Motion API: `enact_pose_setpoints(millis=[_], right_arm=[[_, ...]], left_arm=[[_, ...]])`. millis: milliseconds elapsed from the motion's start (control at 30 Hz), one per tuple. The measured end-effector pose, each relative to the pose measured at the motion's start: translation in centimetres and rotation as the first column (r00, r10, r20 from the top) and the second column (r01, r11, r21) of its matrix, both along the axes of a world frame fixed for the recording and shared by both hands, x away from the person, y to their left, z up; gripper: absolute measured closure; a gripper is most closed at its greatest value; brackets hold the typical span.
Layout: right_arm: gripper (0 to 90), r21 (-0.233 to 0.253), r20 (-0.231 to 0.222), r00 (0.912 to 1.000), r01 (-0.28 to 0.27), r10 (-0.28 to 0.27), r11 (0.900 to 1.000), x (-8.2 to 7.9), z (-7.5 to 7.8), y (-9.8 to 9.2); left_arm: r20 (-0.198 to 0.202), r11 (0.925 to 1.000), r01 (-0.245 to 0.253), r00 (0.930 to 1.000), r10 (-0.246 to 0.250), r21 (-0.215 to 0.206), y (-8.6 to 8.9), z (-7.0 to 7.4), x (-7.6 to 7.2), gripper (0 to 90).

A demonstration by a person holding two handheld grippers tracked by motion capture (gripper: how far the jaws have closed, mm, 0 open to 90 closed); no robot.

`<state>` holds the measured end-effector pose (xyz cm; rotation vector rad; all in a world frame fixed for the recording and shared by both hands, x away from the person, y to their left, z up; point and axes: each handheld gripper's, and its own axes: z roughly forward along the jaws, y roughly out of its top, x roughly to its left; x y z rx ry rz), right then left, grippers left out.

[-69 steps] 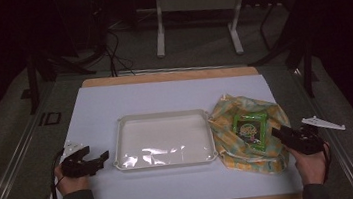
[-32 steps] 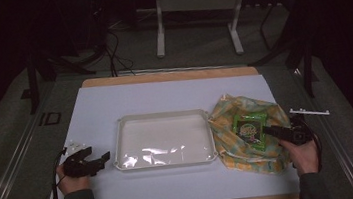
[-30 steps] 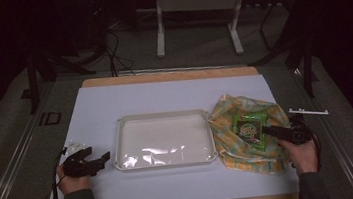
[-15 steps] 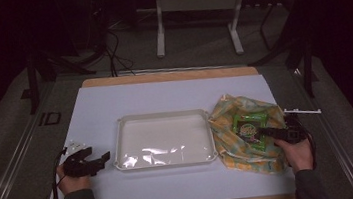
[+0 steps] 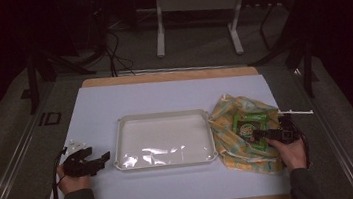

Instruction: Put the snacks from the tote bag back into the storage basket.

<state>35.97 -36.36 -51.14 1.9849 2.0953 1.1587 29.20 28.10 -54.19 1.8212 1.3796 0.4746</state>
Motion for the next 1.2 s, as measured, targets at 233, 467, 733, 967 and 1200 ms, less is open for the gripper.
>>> enact_pose_setpoints(millis=[233, 467, 733, 967, 1200], right_arm=[[48.4, 0.092, -0.016, 0.9998, -0.006, 0.008, 0.996, 0.3, -0.5, 0.1], [52.6, 0.099, -0.023, 0.9996, -0.015, 0.017, 0.995, 0.4, -0.2, 0.9], [64.7, 0.193, 0.0, 0.9999, -0.014, 0.014, 0.981, 0.3, 0.1, 0.8], [70.7, 0.203, 0.049, 0.9988, -0.013, 0.004, 0.979, -0.3, 1.4, 1.0], [73.4, 0.123, 0.107, 0.9942, -0.019, 0.006, 0.992, -1.0, 3.6, 1.4]], left_arm=[[-0.006, 1.0, -0.001, 1.0, 0.001, 0.008, -0.1, 0.0, 0.1, 21.9], [-0.011, 0.9999, -0.001, 0.9999, 0.001, 0.015, -0.2, 0.0, 0.1, 21.9], [-0.015, 0.9999, -0.002, 0.9999, 0.002, 0.016, -0.2, 0.0, 0.1, 21.9], [-0.016, 0.9998, -0.003, 0.9999, 0.004, 0.018, -0.2, 0.0, 0.2, 21.9], [-0.018, 0.9999, -0.003, 0.9998, 0.003, 0.016, -0.2, 0.0, 0.2, 21.9]])
